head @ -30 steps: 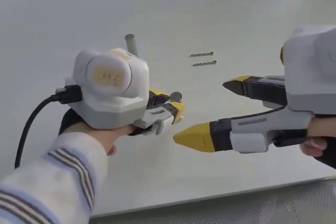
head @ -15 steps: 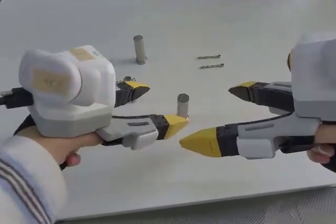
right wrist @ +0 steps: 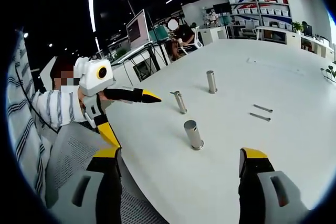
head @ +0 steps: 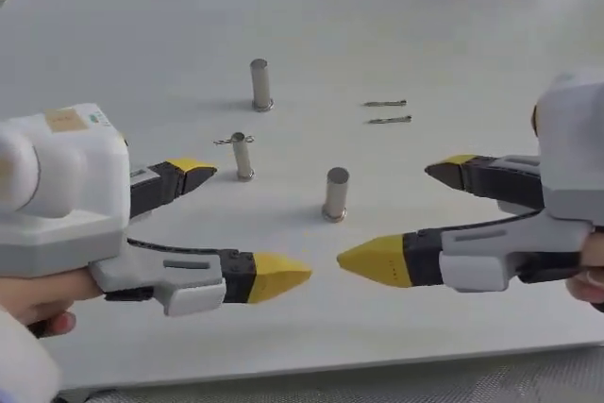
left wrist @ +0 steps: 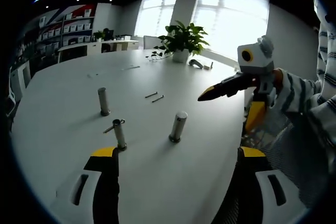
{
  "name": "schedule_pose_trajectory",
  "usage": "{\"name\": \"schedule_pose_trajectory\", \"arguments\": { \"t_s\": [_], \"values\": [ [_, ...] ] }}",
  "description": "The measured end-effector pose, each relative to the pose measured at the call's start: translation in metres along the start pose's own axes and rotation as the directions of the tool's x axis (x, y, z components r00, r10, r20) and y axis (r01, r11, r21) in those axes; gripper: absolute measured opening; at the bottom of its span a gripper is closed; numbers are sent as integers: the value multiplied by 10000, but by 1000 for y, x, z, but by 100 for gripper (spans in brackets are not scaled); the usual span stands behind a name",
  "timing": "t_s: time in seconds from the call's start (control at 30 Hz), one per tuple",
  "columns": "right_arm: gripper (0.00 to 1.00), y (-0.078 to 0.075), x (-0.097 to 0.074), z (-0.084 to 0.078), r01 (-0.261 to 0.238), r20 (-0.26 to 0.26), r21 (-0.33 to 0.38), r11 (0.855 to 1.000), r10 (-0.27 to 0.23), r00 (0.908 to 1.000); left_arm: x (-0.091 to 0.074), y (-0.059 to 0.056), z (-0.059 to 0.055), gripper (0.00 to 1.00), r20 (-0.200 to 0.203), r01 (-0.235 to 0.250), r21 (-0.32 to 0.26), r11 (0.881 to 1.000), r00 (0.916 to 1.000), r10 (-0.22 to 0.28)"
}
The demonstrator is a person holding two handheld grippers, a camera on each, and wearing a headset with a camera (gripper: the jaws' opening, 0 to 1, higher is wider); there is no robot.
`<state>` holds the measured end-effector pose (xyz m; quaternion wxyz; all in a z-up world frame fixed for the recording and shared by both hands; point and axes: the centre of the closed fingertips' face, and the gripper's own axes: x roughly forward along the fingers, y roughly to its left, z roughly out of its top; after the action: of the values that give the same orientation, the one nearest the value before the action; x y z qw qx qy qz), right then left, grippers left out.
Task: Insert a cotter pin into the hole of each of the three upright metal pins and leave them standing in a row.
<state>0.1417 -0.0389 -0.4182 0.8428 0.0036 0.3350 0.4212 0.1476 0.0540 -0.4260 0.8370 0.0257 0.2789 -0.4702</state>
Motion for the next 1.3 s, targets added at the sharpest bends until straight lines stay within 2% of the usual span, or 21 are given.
{"name": "schedule_pose_trajectory", "arguments": {
  "t_s": [0.17, 0.37, 0.5, 0.7, 0.8, 0.97, 1.0, 1.07, 1.1, 1.17, 1.2, 1.23, 1.27, 1.3],
  "values": [
    [92, -4, 1, -1, 56, -95, 12, 10000, -56, 9999, -3, 2, -2, 99, -96, -129, 13, 9999, 9999, 130],
    [92, -7, -1, -4, 165, -216, 1, 9999, -165, 9996, -5, -1, -1, 99, 47, -35, -81, 10000, 10000, 35],
    [91, -11, -5, -4, 277, -279, -47, 9996, -278, 9992, -5, -3, -6, 99, -61, 16, -81, 10000, 10000, -17],
    [88, -23, -12, -1, 339, -605, -561, 9979, -373, 9975, -4, -5, -8, 99, -38, -13, -156, 9999, 10000, 13],
    [86, -31, -17, 3, 435, -848, -1059, 9934, -526, 9950, -4, -4, -12, 99, -146, -48, -192, 9998, 9999, 46],
    [81, -52, -25, 7, 476, -1704, -2573, 9652, -938, 9809, -6, -4, -15, 99, -121, -70, -282, 9996, 9999, 67],
    [80, -52, -25, 8, 343, -1769, -2704, 9621, -847, 9806, -6, -4, -16, 99, -118, -78, -310, 9995, 9999, 74],
    [71, -54, -24, 13, 21, -1817, -2903, 9569, -573, 9817, -7, -4, -16, 99, -102, -96, -345, 9994, 9999, 93],
    [66, -56, -24, 15, 31, -1833, -2975, 9547, -603, 9812, -7, -4, -16, 99, -77, -101, -385, 9992, 9999, 98],
    [60, -66, -24, 20, -11, -2058, -3614, 9324, -786, 9754, -8, -4, -15, 99, 16, -101, -428, 9990, 9999, 102],
    [60, -70, -24, 21, -42, -2302, -3907, 9205, -933, 9687, -8, -4, -15, 99, 16, -127, -449, 9989, 9999, 128],
    [61, -73, -24, 21, -130, -2464, -4078, 9130, -963, 9644, -8, -3, -15, 99, 20, -153, -443, 9989, 9999, 154],
    [59, -75, -22, 22, -391, -2632, -4364, 8989, -860, 9609, -8, -3, -15, 99, 27, -169, -443, 9989, 9999, 170],
    [55, -78, -20, 23, -477, -2731, -4427, 8954, -840, 9583, -8, -3, -15, 99, 46, -167, -476, 9987, 9998, 169]
  ]
}}
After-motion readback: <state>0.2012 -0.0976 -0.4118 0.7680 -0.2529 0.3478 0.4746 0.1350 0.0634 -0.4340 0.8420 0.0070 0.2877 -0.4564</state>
